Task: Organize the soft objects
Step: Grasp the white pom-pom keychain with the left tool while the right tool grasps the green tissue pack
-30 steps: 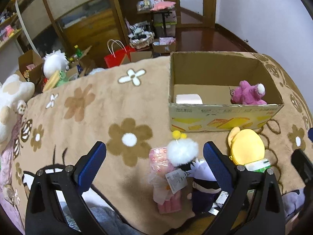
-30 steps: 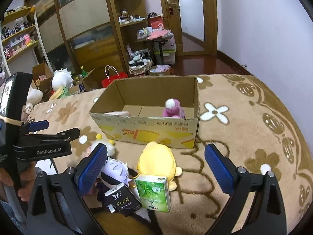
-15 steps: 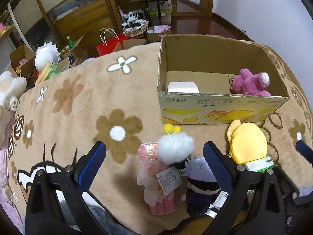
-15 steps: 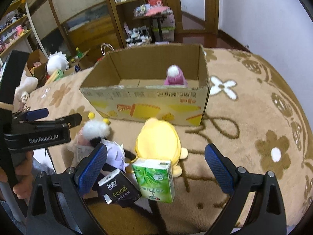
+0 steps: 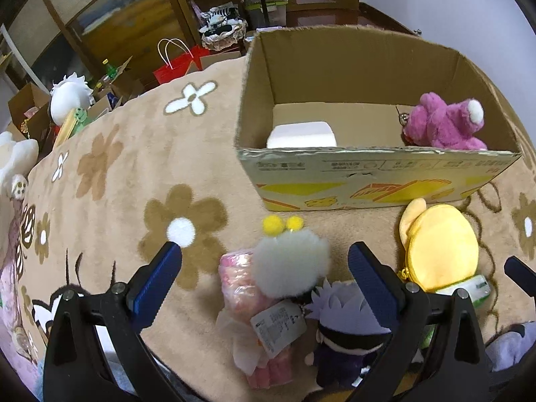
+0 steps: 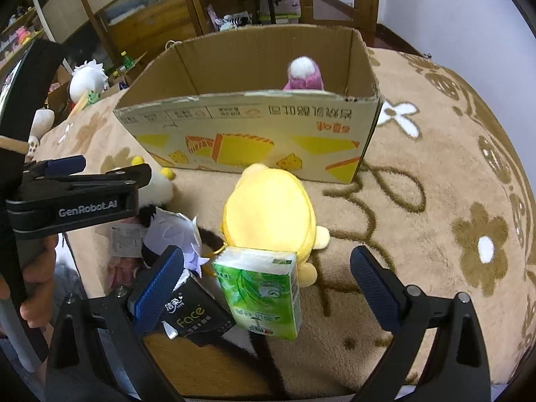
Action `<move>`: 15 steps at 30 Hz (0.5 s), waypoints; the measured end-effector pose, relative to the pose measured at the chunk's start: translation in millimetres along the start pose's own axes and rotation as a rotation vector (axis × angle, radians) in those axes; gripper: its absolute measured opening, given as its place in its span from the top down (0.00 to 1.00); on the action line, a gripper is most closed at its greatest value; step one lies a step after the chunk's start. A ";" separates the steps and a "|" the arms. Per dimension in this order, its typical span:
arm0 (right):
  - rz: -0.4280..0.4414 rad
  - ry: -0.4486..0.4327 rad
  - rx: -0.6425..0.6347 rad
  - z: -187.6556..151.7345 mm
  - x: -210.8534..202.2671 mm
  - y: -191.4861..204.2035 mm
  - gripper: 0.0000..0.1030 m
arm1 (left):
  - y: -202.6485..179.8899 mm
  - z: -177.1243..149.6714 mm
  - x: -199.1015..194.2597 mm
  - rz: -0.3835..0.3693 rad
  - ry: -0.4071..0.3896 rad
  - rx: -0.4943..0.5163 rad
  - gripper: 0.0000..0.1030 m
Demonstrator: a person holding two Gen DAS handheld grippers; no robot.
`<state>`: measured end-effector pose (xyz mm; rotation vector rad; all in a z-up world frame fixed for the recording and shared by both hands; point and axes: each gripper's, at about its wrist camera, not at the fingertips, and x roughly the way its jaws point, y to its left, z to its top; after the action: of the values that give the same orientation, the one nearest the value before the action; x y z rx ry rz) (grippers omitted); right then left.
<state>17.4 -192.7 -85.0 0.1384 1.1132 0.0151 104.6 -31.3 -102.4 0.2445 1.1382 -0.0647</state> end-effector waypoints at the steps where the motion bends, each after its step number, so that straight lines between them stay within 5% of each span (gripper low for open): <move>1: 0.000 0.009 0.003 -0.2 2.2 -0.4 0.00 | -1.4 0.3 2.5 0.002 0.004 0.002 0.04; 11: 0.013 0.098 -0.006 -2.8 19.7 1.2 0.10 | -4.7 -1.0 26.9 -0.002 0.067 -0.001 0.04; 15: 0.012 0.146 -0.017 -6.5 27.5 3.4 0.36 | -4.6 -2.3 33.3 -0.018 0.091 -0.017 0.11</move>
<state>24.0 -186.4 -111.9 0.1307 1.2578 0.0457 115.8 -32.8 -134.2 0.2235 1.2309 -0.0600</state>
